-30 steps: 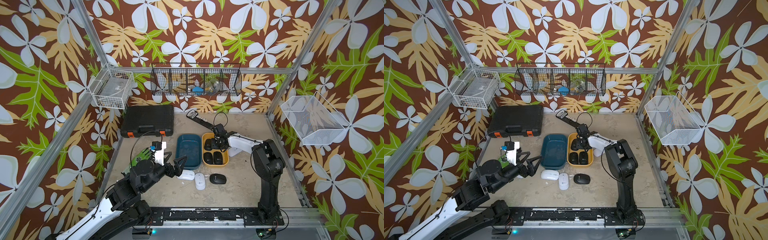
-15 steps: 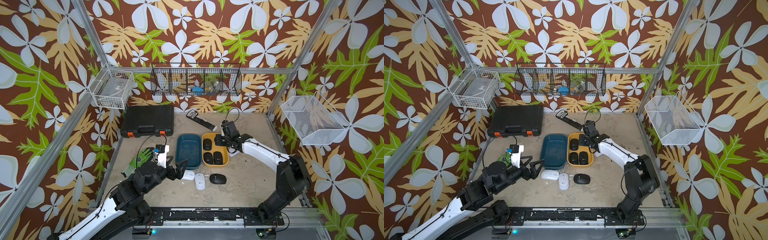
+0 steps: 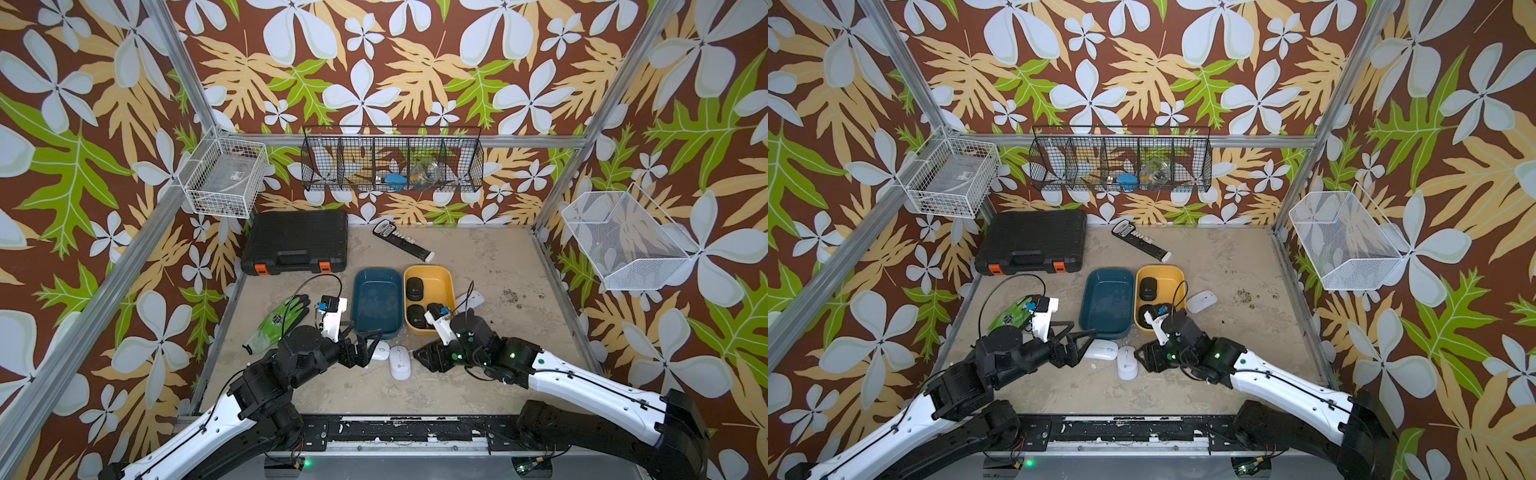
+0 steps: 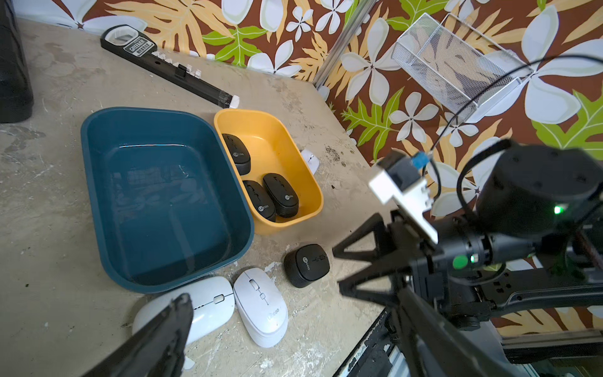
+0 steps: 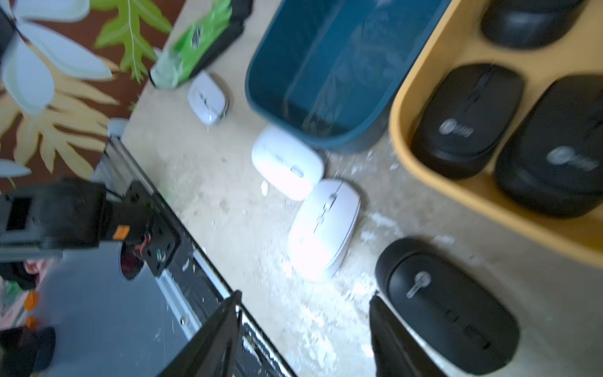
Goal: Place the mice by color into the storage box
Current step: Pick up the mouse from the center of the board.
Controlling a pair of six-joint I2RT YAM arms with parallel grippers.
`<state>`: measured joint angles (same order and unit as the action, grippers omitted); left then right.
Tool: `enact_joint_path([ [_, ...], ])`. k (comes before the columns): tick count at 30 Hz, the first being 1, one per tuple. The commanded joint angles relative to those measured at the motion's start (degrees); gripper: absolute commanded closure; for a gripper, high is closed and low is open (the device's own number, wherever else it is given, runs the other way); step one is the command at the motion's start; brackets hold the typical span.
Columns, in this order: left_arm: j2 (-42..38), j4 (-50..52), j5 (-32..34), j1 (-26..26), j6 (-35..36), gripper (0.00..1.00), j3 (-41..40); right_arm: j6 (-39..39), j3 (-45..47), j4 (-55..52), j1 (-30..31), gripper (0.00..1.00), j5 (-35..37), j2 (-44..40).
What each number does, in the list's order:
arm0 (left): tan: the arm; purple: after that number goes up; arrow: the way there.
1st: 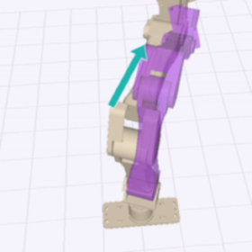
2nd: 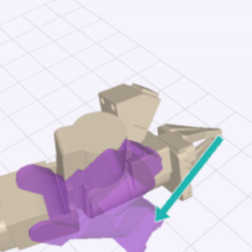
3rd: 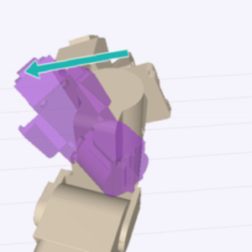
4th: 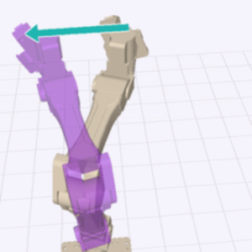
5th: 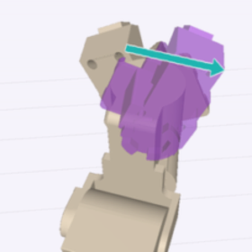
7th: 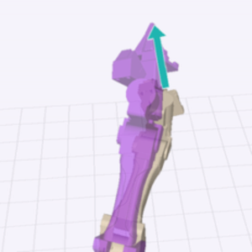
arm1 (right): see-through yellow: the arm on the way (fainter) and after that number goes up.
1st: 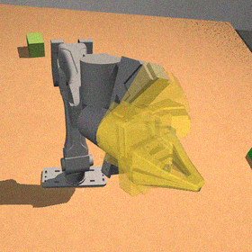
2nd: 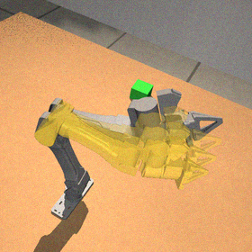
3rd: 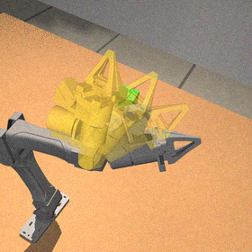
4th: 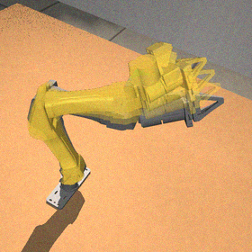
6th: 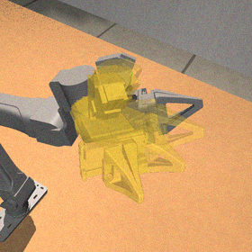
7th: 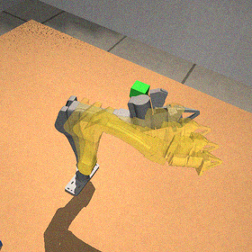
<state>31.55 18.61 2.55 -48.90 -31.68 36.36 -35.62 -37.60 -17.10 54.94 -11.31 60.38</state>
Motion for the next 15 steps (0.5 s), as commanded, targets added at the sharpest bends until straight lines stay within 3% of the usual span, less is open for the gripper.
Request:
enact_joint_path([
  [1,-0.94,-0.95,0.01,0.04,-0.30,0.00,0.03,-3.67,0.06,4.48,4.66,0.32,4.53,2.95],
  [7,-0.43,-0.32,0.20,0.05,-0.51,0.00,0.38,-5.15,-3.00,3.83,5.87,0.38,8.82,14.54],
  [15,-0.49,-0.26,0.73,0.03,-1.37,0.00,0.20,-8.28,-4.70,1.83,5.15,0.45,16.04,18.29],
])
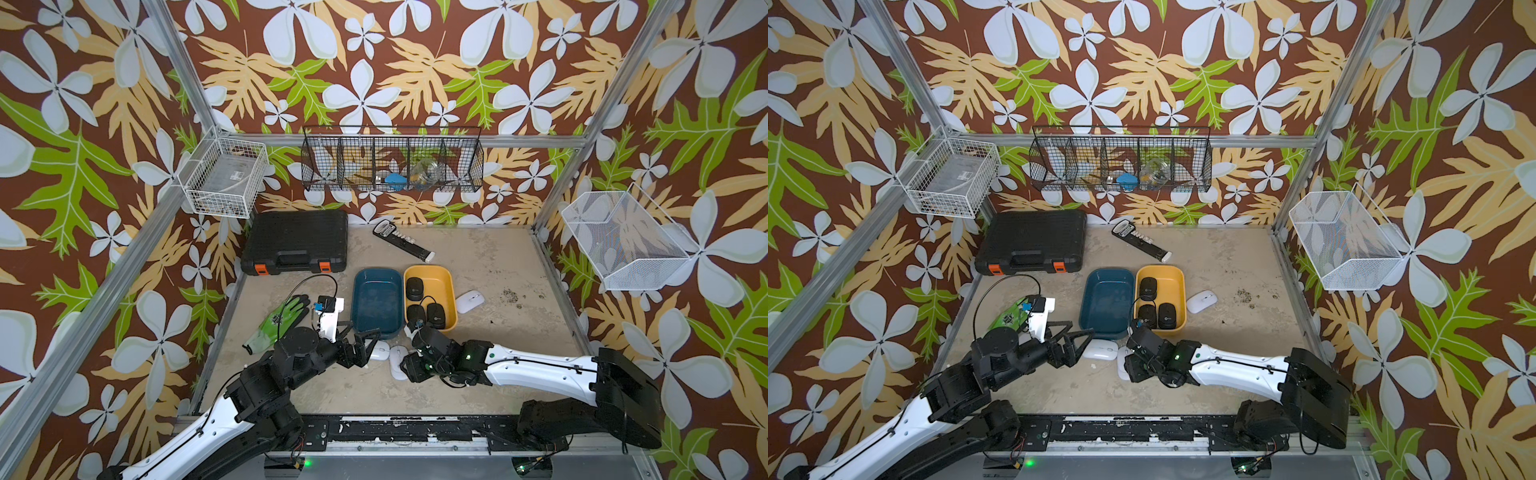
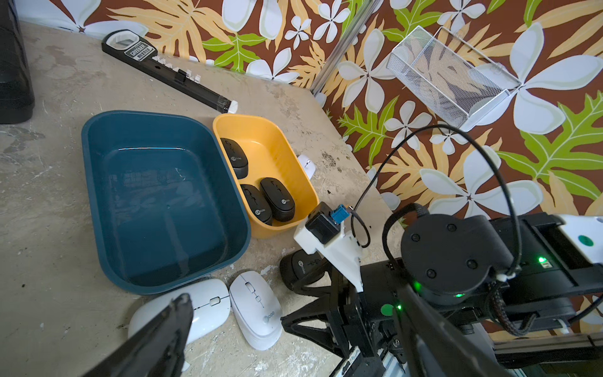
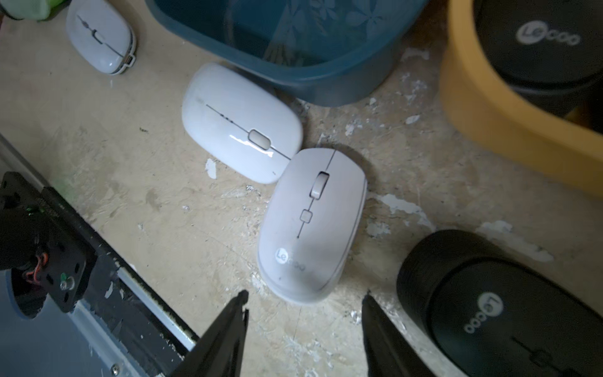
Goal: Place the mice by color into the storage box
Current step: Pick up the mouse from the center of the board.
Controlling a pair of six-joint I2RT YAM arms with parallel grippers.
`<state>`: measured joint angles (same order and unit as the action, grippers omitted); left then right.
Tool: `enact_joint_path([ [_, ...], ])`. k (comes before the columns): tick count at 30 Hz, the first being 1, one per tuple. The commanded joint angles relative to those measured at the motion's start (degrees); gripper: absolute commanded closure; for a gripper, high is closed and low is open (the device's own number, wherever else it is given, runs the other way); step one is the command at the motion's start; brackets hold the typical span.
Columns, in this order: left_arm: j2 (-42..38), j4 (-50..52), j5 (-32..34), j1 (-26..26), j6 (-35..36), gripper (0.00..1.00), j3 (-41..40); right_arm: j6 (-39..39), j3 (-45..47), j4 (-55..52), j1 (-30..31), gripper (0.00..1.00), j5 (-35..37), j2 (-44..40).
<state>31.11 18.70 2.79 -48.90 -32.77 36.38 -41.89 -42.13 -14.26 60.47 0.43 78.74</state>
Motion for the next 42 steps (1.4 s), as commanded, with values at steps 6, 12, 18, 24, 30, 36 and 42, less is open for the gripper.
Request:
enact_joint_path([
  [6,0.32,-0.94,0.35,0.02,-0.54,0.00,-0.43,-2.78,2.76,1.66,-3.04,0.59,2.20,0.01],
  [12,0.65,-1.39,0.30,-0.02,-0.71,0.00,-0.81,-2.61,2.93,2.43,-2.99,0.66,2.20,1.07],
  [18,0.62,-1.81,0.21,0.04,-0.93,0.01,-1.55,-2.84,2.99,2.49,-3.09,0.67,2.89,2.45],
  [24,0.69,-2.34,0.07,0.04,-1.16,0.01,-2.19,-3.35,1.78,3.20,-3.36,0.68,3.75,4.57],
  [30,0.44,-2.59,-0.09,0.06,-1.30,0.01,-2.54,-3.38,-0.35,3.99,-3.34,0.68,4.35,7.13],
  [36,0.26,-2.88,-0.15,0.08,-1.33,0.01,-3.05,-3.43,-2.47,3.34,-4.01,0.68,6.34,9.36],
  [42,0.46,-3.41,-0.30,0.04,-1.35,0.01,-3.68,-3.12,-2.29,1.21,-5.54,0.68,8.18,10.61],
])
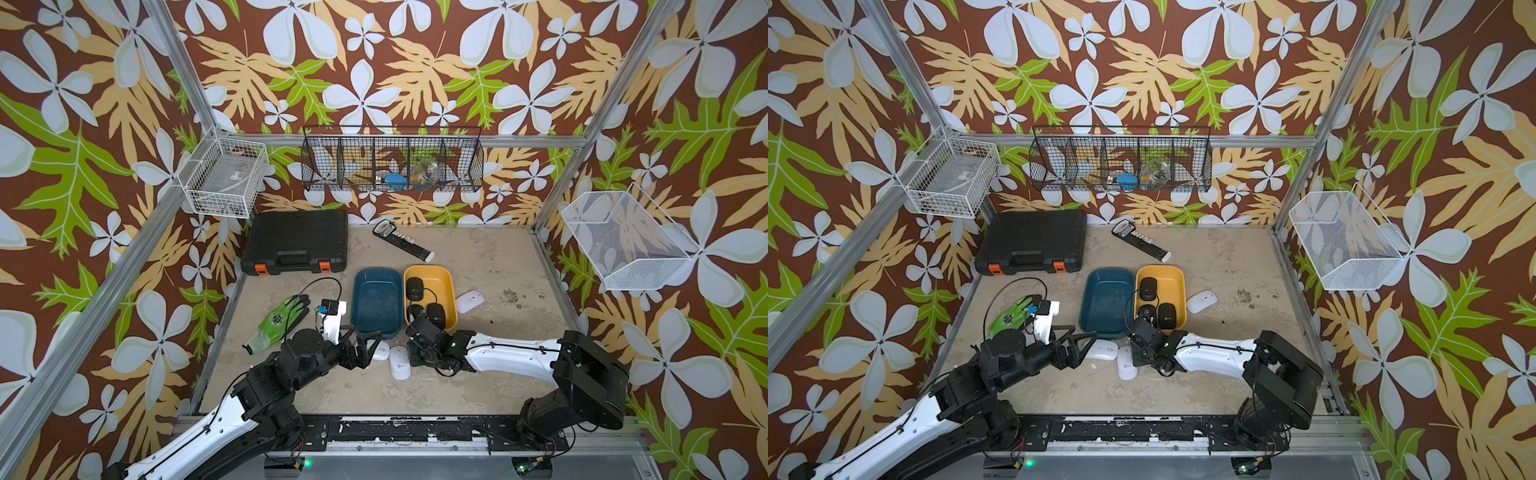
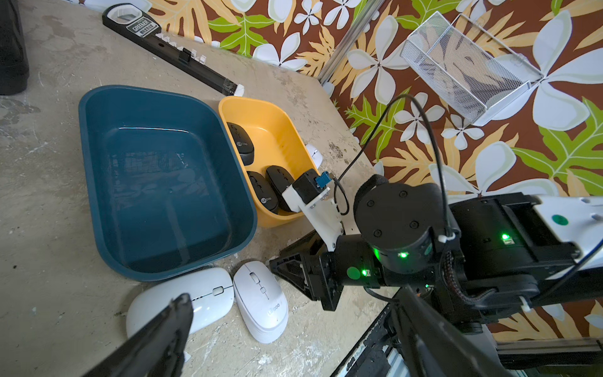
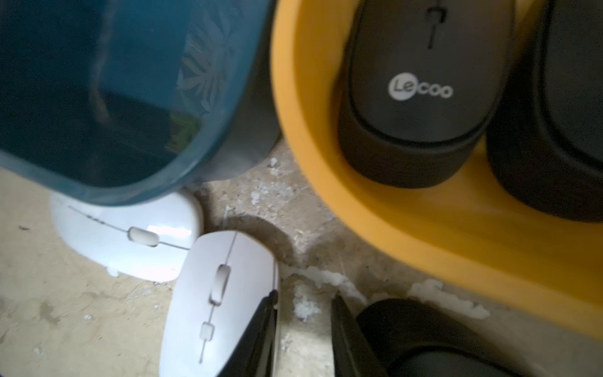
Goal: Place the mice by color into the storage box
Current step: Pick up the mouse from the center of the board.
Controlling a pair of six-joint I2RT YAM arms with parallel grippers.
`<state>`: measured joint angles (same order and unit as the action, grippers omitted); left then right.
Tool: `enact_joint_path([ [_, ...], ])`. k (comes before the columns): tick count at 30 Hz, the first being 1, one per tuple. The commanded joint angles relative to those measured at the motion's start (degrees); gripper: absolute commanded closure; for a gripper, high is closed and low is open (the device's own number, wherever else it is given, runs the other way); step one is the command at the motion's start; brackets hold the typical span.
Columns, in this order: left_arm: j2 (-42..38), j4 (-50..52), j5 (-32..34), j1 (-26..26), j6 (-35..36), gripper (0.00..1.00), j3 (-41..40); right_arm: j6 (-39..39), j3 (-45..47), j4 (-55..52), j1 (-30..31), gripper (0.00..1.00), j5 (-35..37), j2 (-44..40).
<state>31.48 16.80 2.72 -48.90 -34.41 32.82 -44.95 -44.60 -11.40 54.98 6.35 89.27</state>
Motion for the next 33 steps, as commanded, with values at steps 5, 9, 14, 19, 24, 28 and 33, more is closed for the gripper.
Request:
enact_joint_path([
  [5,0.86,-2.33,-0.60,0.03,0.57,0.01,-0.39,-0.09,2.08,-2.89,-0.05,0.70,1.82,-1.10],
  [9,1.44,-2.77,-0.80,0.02,0.66,0.01,-0.61,-0.99,4.49,-5.95,0.13,0.71,1.91,-6.48],
  [14,1.60,-3.60,-1.26,0.05,0.75,0.01,-1.50,-2.54,8.69,-12.42,-0.27,0.71,4.19,-13.69],
  [19,1.96,-4.37,-1.58,0.02,0.72,0.01,-2.34,-4.25,15.16,-15.11,-2.96,0.71,3.95,-19.86],
  [24,2.31,-4.60,-2.06,0.00,0.88,0.01,-2.49,-4.21,19.73,-19.02,-8.40,0.70,4.69,-27.69],
  [28,2.26,-4.59,-2.23,0.04,0.92,0.01,-2.64,-4.03,20.13,-20.88,-10.36,0.70,4.90,-33.29],
  [33,2.11,-4.92,-2.46,0.03,0.67,0.01,-2.82,-7.54,18.17,-28.27,-10.34,0.73,7.78,-36.56],
])
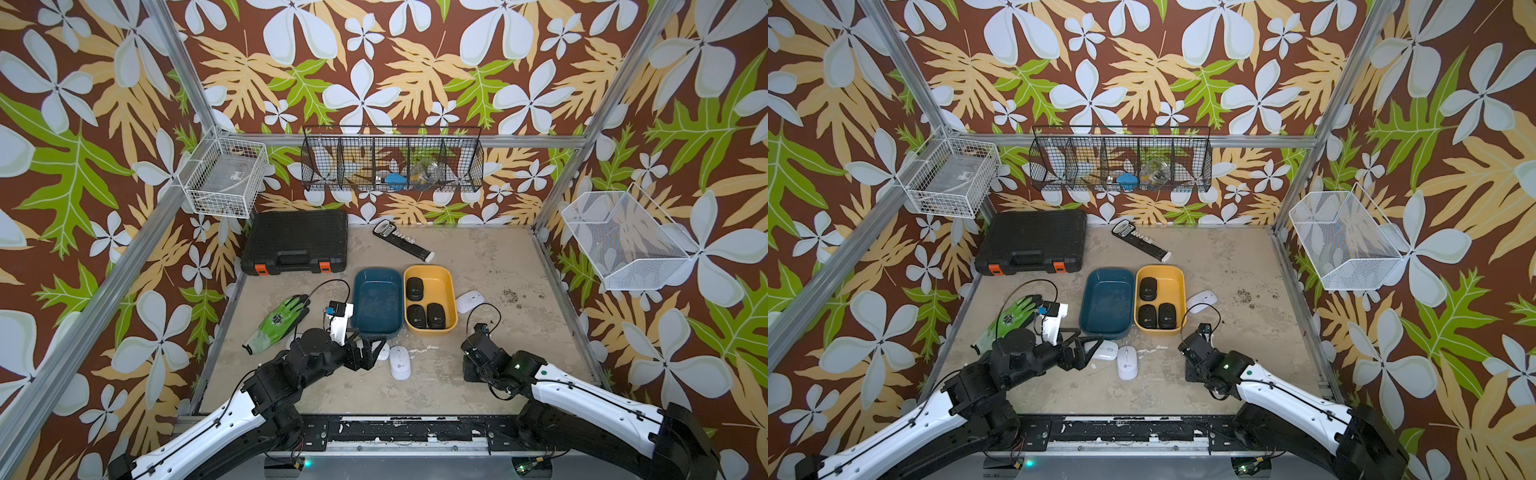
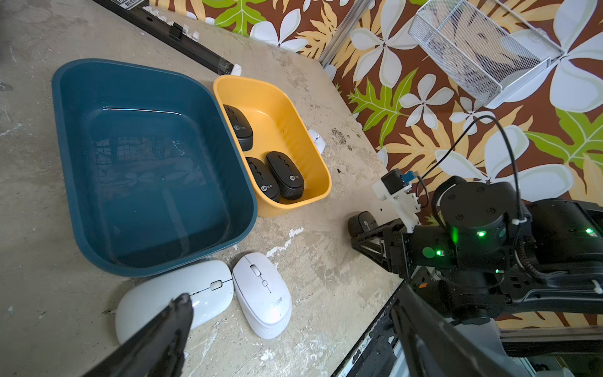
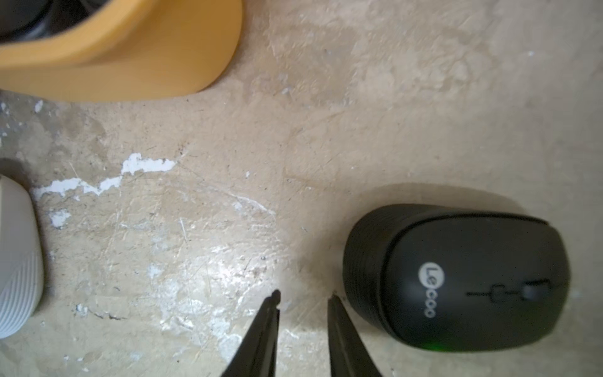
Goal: Place the mice by color into the storage box
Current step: Pick up the mouse from the center of the board.
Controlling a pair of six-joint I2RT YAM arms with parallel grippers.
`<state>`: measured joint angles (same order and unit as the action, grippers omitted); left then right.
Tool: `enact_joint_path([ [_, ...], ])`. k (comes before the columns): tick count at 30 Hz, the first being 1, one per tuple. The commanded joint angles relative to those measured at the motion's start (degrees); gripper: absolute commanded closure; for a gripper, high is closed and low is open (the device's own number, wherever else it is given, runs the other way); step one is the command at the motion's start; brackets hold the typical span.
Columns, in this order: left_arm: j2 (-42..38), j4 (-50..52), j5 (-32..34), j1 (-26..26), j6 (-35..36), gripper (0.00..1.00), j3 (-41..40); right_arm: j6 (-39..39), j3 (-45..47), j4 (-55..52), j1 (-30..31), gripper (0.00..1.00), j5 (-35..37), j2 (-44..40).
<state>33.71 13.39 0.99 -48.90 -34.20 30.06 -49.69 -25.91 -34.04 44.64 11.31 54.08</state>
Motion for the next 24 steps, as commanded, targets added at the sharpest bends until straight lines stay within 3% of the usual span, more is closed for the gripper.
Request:
enact_joint_path([
  [1,-0.07,-1.60,-0.71,-0.02,0.43,0.01,-0.09,-3.70,-0.51,-6.30,-0.01,0.77,3.81,-2.11],
  [5,0.28,-2.30,-0.66,0.03,0.60,0.01,-0.18,-5.82,-0.91,-8.07,-3.24,1.00,5.09,-4.32],
  [16,-0.21,-2.58,-0.99,0.02,1.75,0.00,-0.58,-1.29,-1.60,-6.73,-15.97,1.00,2.07,0.95],
  [24,-1.55,-3.38,-1.70,0.05,1.76,0.00,-2.03,-1.29,-4.35,-12.46,-16.63,1.00,1.40,-1.99],
])
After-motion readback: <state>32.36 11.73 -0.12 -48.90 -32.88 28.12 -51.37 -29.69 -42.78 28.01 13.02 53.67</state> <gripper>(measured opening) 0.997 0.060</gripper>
